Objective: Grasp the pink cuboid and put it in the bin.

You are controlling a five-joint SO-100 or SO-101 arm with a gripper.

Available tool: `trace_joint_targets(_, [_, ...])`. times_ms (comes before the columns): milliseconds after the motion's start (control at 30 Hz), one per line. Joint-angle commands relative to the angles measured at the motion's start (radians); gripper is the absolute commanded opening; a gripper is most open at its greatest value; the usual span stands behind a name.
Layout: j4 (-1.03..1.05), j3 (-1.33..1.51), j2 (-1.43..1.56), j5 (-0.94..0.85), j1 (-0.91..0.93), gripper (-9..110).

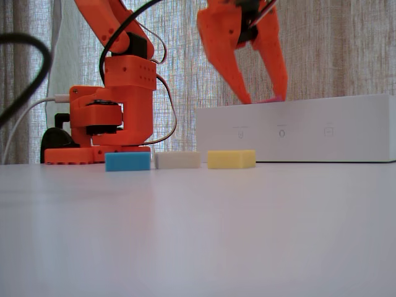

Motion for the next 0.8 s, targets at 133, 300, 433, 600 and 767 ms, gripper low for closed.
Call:
trace_joint_targets(133, [-0.112,0.003,0.038,-0.009,-0.008,43])
trace_joint_targets(300, [-0.262,-0.048,0.109,0.0,0.075,43])
trace_joint_targets(433, [-0.506,-0.055,0.31,0.035,0.27,41])
trace_joint_targets(600, [-0.663,0.077,0.649,0.12,0.488,40])
trace_joint_targets(767, [-0.486,0.272,0.882,0.155,0.629,37])
